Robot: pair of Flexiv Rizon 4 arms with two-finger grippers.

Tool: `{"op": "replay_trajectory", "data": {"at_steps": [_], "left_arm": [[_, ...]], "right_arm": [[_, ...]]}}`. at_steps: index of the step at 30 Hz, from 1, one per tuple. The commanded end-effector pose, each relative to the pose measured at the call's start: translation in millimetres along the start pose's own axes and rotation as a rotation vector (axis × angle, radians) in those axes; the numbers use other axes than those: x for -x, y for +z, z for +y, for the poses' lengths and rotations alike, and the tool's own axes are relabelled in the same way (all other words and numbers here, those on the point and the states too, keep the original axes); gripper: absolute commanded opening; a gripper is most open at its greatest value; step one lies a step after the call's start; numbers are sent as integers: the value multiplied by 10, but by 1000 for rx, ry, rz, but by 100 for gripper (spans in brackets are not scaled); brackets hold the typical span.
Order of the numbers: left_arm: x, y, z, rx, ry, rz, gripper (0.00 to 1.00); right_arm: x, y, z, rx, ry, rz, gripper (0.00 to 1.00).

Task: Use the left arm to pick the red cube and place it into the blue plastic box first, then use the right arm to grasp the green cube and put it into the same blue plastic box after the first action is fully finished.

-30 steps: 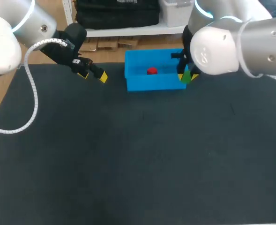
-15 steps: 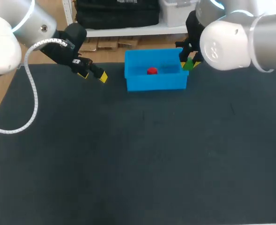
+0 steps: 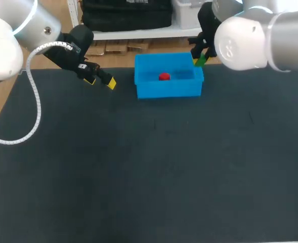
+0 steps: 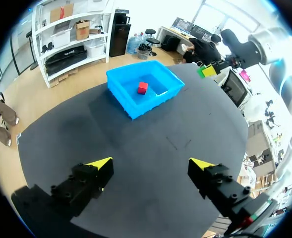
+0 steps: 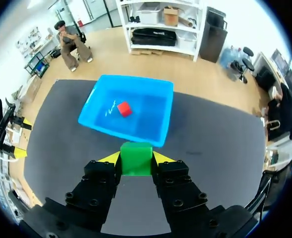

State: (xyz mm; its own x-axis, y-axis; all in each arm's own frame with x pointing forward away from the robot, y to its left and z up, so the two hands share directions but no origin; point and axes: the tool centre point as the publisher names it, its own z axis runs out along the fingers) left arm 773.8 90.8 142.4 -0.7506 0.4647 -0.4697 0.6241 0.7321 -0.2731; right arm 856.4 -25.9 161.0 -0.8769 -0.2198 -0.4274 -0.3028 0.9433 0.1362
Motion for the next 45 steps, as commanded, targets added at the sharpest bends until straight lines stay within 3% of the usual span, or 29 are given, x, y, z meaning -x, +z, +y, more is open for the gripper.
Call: {"op": "replay_trajectory", "data": {"at_steps": [1,12,39,45], "left_arm": [[-21,-4,-1,-2,2,-6,100],[-21,-4,-1,-2,2,-6,100],[-21,-4,-1,-2,2,-6,100],[-21,-4,-1,-2,2,-6,100]], "right_arm": [[118,85,6,11,-11,-4,0],[308,221,15,53,-78,-73,0],[648,519,45,105,-173,-126,0],[688,600,58,169,-210,-149,0]]}}
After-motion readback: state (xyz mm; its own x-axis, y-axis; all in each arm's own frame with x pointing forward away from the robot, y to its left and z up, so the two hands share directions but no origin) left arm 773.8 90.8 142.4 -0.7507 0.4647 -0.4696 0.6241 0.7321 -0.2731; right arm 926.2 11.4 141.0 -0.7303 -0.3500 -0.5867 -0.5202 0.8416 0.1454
